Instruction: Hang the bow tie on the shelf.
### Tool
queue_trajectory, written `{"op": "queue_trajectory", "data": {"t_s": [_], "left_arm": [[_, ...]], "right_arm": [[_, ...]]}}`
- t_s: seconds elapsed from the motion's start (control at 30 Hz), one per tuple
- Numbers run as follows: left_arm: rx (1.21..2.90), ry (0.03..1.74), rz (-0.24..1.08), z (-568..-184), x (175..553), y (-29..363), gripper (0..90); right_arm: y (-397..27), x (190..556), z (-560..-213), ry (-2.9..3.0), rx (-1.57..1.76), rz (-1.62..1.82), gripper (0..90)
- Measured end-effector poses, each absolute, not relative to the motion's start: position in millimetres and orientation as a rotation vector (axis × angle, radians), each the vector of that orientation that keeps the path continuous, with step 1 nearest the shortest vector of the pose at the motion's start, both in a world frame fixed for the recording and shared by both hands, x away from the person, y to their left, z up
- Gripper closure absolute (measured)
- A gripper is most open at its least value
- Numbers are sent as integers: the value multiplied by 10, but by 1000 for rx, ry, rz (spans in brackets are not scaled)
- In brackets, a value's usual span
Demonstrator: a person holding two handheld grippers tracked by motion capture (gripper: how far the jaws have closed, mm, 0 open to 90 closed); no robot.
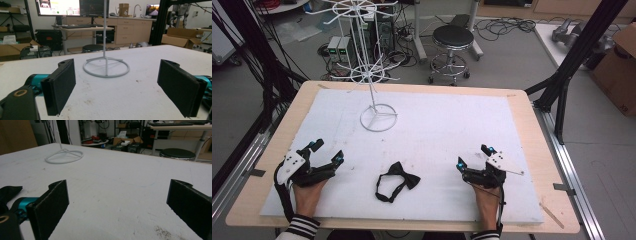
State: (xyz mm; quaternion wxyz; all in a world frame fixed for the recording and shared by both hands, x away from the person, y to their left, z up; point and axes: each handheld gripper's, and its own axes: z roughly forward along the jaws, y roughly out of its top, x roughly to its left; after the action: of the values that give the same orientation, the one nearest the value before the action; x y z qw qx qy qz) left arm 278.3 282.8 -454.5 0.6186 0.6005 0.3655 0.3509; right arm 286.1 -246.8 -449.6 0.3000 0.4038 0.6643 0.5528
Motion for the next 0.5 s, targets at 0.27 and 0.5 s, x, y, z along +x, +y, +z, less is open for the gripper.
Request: {"op": "queue_trajectory", "data": {"t_s": [0.27, 0.5], "left_arm": [[1381, 833, 787, -4541, 2792, 2834, 149], [1420, 881, 648, -4438, 2801, 2857, 146]], "right_arm": [[-2470, 2861, -4496, 1755, 1073, 1473, 30], [-2471, 2864, -4497, 1758, 1065, 1471, 30]]}}
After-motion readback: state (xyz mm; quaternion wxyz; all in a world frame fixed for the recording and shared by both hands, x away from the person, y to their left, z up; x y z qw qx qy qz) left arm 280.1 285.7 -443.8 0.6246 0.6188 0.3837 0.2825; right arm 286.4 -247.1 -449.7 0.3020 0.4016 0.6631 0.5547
